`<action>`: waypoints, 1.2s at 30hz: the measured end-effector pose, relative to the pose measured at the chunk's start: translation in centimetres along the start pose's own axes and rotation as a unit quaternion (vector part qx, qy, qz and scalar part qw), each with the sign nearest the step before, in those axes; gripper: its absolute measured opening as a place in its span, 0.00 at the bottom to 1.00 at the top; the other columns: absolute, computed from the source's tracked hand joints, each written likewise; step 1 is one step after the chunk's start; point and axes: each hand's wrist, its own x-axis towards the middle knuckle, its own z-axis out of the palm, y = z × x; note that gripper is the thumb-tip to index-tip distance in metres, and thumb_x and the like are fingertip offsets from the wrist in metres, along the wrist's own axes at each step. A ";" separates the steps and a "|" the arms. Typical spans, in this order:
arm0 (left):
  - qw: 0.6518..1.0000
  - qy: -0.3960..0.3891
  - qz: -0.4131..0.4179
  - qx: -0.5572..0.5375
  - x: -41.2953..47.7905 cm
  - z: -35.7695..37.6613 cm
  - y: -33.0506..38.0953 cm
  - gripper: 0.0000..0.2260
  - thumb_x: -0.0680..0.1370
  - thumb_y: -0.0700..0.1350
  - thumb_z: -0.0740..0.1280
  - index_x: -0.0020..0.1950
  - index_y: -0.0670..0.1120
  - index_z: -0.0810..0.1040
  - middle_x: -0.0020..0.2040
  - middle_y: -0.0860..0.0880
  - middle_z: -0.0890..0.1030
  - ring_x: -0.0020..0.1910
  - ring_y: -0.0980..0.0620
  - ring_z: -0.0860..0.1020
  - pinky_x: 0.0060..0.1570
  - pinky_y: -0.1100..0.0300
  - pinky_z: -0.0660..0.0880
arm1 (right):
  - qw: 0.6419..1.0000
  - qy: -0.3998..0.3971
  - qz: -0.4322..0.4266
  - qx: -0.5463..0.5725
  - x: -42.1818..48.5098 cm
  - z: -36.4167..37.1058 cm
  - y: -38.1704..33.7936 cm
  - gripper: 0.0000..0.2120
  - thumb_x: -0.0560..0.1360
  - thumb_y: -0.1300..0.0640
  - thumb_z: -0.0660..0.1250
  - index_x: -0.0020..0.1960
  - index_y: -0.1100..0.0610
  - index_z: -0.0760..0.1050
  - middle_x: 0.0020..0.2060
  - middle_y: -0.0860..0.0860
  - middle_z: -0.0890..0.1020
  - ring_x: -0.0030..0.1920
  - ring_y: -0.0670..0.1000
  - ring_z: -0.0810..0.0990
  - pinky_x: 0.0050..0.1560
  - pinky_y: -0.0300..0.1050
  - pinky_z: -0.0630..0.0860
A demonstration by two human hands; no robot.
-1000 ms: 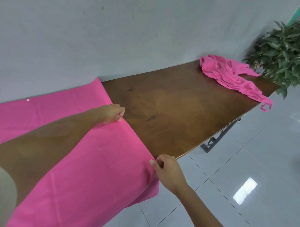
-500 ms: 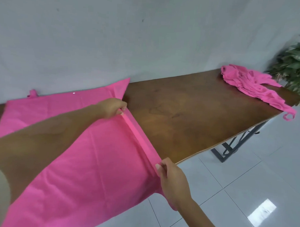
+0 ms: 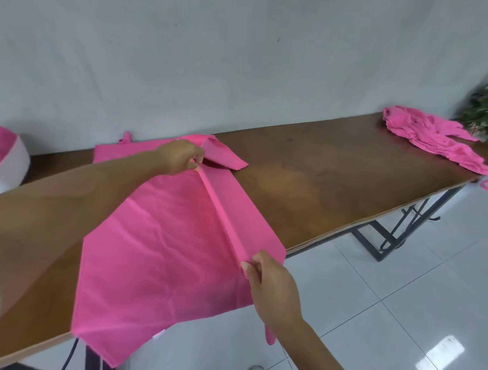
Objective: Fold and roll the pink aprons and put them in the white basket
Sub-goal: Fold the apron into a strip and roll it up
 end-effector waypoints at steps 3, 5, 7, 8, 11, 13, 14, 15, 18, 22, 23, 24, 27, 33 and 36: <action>1.000 0.015 0.006 0.002 -3.0 -1.7 -0.6 0.02 0.76 0.36 0.73 0.47 0.41 0.82 0.46 0.44 0.84 0.47 0.42 0.80 0.51 0.51 0.76 | 1.000 0.010 -0.014 0.016 -2.1 1.1 -2.6 0.16 0.83 0.43 0.60 0.38 0.45 0.63 0.30 0.46 0.73 0.30 0.46 0.71 0.30 0.39 0.65; 1.000 0.022 0.005 0.008 -5.0 -2.8 -0.8 0.02 0.76 0.37 0.73 0.48 0.40 0.82 0.46 0.44 0.84 0.47 0.42 0.80 0.49 0.53 0.73 | 0.999 0.014 -0.020 0.047 -3.3 1.9 -4.1 0.16 0.82 0.43 0.61 0.38 0.46 0.65 0.29 0.46 0.73 0.30 0.46 0.71 0.31 0.41 0.67; 1.000 0.028 -0.005 0.009 -7.1 -3.8 -1.2 0.03 0.77 0.38 0.73 0.49 0.40 0.82 0.47 0.44 0.83 0.48 0.44 0.79 0.50 0.54 0.72 | 0.997 0.010 -0.033 0.067 -4.5 2.7 -5.6 0.14 0.82 0.44 0.62 0.40 0.47 0.67 0.30 0.46 0.74 0.31 0.46 0.71 0.32 0.42 0.69; 0.999 0.030 -0.012 0.008 -8.2 -4.3 -1.5 0.04 0.77 0.39 0.73 0.49 0.40 0.82 0.48 0.44 0.84 0.49 0.44 0.79 0.52 0.53 0.73 | 0.996 0.006 -0.041 0.076 -5.0 3.1 -6.2 0.14 0.82 0.44 0.63 0.40 0.48 0.68 0.30 0.46 0.74 0.31 0.46 0.71 0.32 0.41 0.68; 0.999 0.039 -0.026 0.009 -11.6 -5.4 -2.4 0.04 0.77 0.40 0.74 0.49 0.41 0.83 0.49 0.44 0.84 0.51 0.43 0.80 0.54 0.48 0.76 | 0.993 -0.005 -0.067 0.097 -6.2 4.1 -8.1 0.13 0.82 0.46 0.64 0.41 0.49 0.69 0.29 0.45 0.73 0.31 0.46 0.70 0.31 0.37 0.65; 0.998 0.044 -0.031 0.014 -13.7 -5.7 -3.3 0.04 0.76 0.39 0.74 0.49 0.40 0.83 0.48 0.44 0.85 0.50 0.42 0.81 0.53 0.49 0.76 | 0.992 -0.016 -0.083 0.098 -6.8 4.7 -9.3 0.12 0.82 0.47 0.64 0.41 0.49 0.69 0.29 0.46 0.73 0.32 0.46 0.71 0.32 0.37 0.65; 0.998 0.046 -0.037 0.016 -14.8 -6.0 -3.7 0.04 0.76 0.39 0.74 0.49 0.40 0.83 0.48 0.44 0.85 0.50 0.42 0.81 0.53 0.50 0.76 | 0.991 -0.025 -0.092 0.095 -7.1 5.3 -9.9 0.12 0.82 0.46 0.64 0.42 0.49 0.69 0.30 0.45 0.73 0.32 0.46 0.71 0.33 0.38 0.66; 0.998 0.051 -0.044 0.019 -15.8 -6.1 -4.3 0.03 0.76 0.38 0.74 0.48 0.40 0.83 0.48 0.44 0.85 0.50 0.42 0.82 0.52 0.51 0.76 | 0.990 -0.036 -0.099 0.093 -7.3 5.7 -10.5 0.12 0.82 0.45 0.63 0.42 0.48 0.69 0.30 0.45 0.73 0.32 0.46 0.72 0.34 0.41 0.68; 0.996 0.057 -0.065 0.029 -18.7 -6.3 -5.8 0.03 0.76 0.38 0.74 0.49 0.40 0.83 0.49 0.44 0.85 0.49 0.42 0.82 0.50 0.52 0.75 | 0.987 -0.066 -0.116 0.089 -7.9 7.2 -11.9 0.11 0.81 0.43 0.62 0.43 0.45 0.69 0.32 0.45 0.75 0.33 0.46 0.72 0.38 0.47 0.72; 0.992 0.059 -0.111 0.031 -22.6 -5.7 -7.8 0.01 0.75 0.36 0.72 0.46 0.40 0.83 0.46 0.43 0.85 0.46 0.43 0.82 0.48 0.52 0.76 | 0.975 -0.126 -0.151 0.101 -8.7 9.0 -13.6 0.06 0.82 0.49 0.64 0.47 0.49 0.74 0.33 0.45 0.77 0.34 0.44 0.74 0.34 0.37 0.69; 0.990 0.055 -0.125 0.031 -23.5 -5.3 -8.2 0.01 0.75 0.35 0.72 0.46 0.40 0.83 0.46 0.44 0.85 0.46 0.42 0.82 0.48 0.52 0.76 | 0.972 -0.147 -0.156 0.102 -8.9 9.5 -14.0 0.04 0.82 0.49 0.64 0.49 0.48 0.75 0.35 0.44 0.78 0.36 0.43 0.76 0.36 0.37 0.72; 0.989 0.045 -0.138 0.031 -24.4 -4.9 -8.5 0.01 0.75 0.35 0.72 0.46 0.40 0.83 0.46 0.43 0.85 0.47 0.41 0.82 0.49 0.51 0.76 | 0.967 -0.170 -0.158 0.102 -9.2 10.0 -14.3 0.04 0.82 0.49 0.64 0.52 0.48 0.75 0.37 0.43 0.80 0.38 0.43 0.78 0.39 0.38 0.75; 0.983 -0.012 -0.183 0.027 -26.5 -3.0 -8.8 0.05 0.76 0.35 0.71 0.51 0.39 0.83 0.50 0.43 0.84 0.52 0.40 0.80 0.51 0.52 0.74 | 0.956 -0.233 -0.162 0.078 -10.4 11.7 -14.6 0.10 0.83 0.49 0.62 0.62 0.48 0.74 0.46 0.41 0.83 0.46 0.41 0.81 0.49 0.41 0.79; 0.978 -0.038 -0.203 -0.007 -28.4 1.2 -7.1 0.06 0.78 0.42 0.71 0.53 0.42 0.81 0.53 0.45 0.81 0.54 0.42 0.79 0.52 0.54 0.72 | 0.950 -0.262 -0.155 0.068 -11.2 12.9 -12.8 0.14 0.82 0.48 0.62 0.66 0.48 0.73 0.50 0.40 0.80 0.45 0.40 0.77 0.47 0.39 0.73; 0.978 -0.028 -0.203 -0.041 -28.1 3.2 -4.8 0.10 0.79 0.42 0.70 0.59 0.39 0.80 0.58 0.42 0.80 0.58 0.42 0.77 0.58 0.54 0.72 | 0.954 -0.256 -0.143 0.067 -10.8 12.8 -11.3 0.14 0.81 0.49 0.61 0.65 0.48 0.73 0.51 0.41 0.80 0.42 0.41 0.77 0.46 0.39 0.73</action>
